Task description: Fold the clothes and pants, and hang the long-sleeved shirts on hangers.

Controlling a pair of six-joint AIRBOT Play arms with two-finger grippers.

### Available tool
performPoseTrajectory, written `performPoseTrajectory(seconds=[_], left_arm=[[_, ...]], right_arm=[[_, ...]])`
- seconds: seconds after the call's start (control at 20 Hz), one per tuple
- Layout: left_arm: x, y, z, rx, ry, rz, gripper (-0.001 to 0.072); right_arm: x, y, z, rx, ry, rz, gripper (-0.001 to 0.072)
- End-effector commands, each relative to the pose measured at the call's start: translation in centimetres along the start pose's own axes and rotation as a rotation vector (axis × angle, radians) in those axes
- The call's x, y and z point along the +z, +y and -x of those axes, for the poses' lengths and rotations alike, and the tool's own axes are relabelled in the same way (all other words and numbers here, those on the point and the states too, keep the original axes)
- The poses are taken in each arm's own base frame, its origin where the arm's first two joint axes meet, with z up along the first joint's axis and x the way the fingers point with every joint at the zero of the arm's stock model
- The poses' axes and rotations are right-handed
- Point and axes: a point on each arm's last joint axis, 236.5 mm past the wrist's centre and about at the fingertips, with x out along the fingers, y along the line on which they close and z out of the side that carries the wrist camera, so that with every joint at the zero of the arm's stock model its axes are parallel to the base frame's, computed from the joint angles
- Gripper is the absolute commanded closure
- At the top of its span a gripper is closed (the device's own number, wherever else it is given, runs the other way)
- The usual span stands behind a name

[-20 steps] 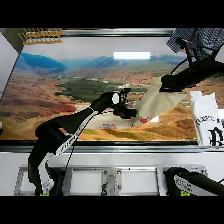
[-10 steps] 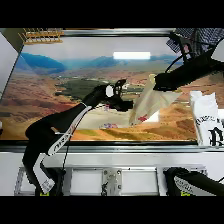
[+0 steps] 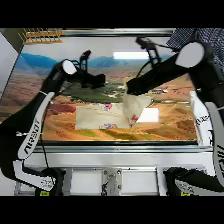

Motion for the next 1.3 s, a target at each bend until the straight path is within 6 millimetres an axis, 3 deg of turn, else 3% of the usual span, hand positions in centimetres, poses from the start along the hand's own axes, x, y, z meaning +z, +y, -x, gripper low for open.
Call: performPoseTrajectory(seconds=[0.0, 0.15, 0.2, 0.3, 0.35, 0.45, 0.5, 0.55, 0.7, 0.85, 1.05, 1.2, 1.25], left_arm=[[2.7, 4.0, 6.5, 0.034, -0.095, 0.039, 0.0700], [4.3, 6.9, 12.2, 0.069, -0.187, 0.083, 0.0700], [4.6, 7.8, 13.9, 0.080, -0.218, 0.097, 0.0700], [4.8, 9.3, 17.2, 0.104, -0.266, 0.125, 0.0700], [4.8, 10.1, 18.5, 0.115, -0.285, 0.140, 0.0700], [4.5, 11.4, 20.4, 0.135, -0.307, 0.166, 0.0700], [4.1, 12.2, 21.0, 0.146, -0.319, 0.180, 0.0700], [3.5, 12.9, 21.2, 0.156, -0.327, 0.195, 0.0700], [0.3, 14.5, 19.9, 0.172, -0.305, 0.248, 0.0700], [-4.9, 15.1, 16.0, 0.167, -0.195, 0.279, 0.0700], [-10.0, 15.8, 10.3, 0.158, -0.053, 0.326, 0.0700], [-11.1, 15.6, 7.4, 0.156, -0.001, 0.315, 0.0700], [-10.9, 15.4, 6.7, 0.154, 0.000, 0.309, 0.0700]], right_arm=[[1.0, 5.6, -7.0, 0.108, -0.001, 0.077, 0.0702], [1.1, 9.6, -15.3, 0.163, -0.014, 0.138, 0.0700], [1.5, 11.0, -18.5, 0.174, -0.056, 0.159, 0.0638], [1.6, 14.1, -23.4, 0.210, -0.121, 0.228, 0.0127], [1.1, 15.4, -24.8, 0.217, -0.122, 0.310, 0.0046], [1.5, 16.4, -24.7, 0.224, -0.139, 0.368, 0.0055], [1.9, 15.9, -23.8, 0.216, -0.140, 0.355, 0.0135], [2.4, 14.7, -22.7, 0.191, -0.134, 0.341, 0.0212], [3.2, 9.0, -19.5, 0.087, -0.099, 0.303, 0.0203], [1.5, 1.7, -16.6, 0.003, -0.067, 0.182, 0.0203], [-4.3, -9.5, -12.6, -0.118, -0.023, -0.044, 0.0203], [-10.9, -16.2, -11.8, -0.179, 0.057, -0.244, 0.0201], [-12.8, -17.5, -11.9, -0.185, 0.088, -0.297, 0.0201]])
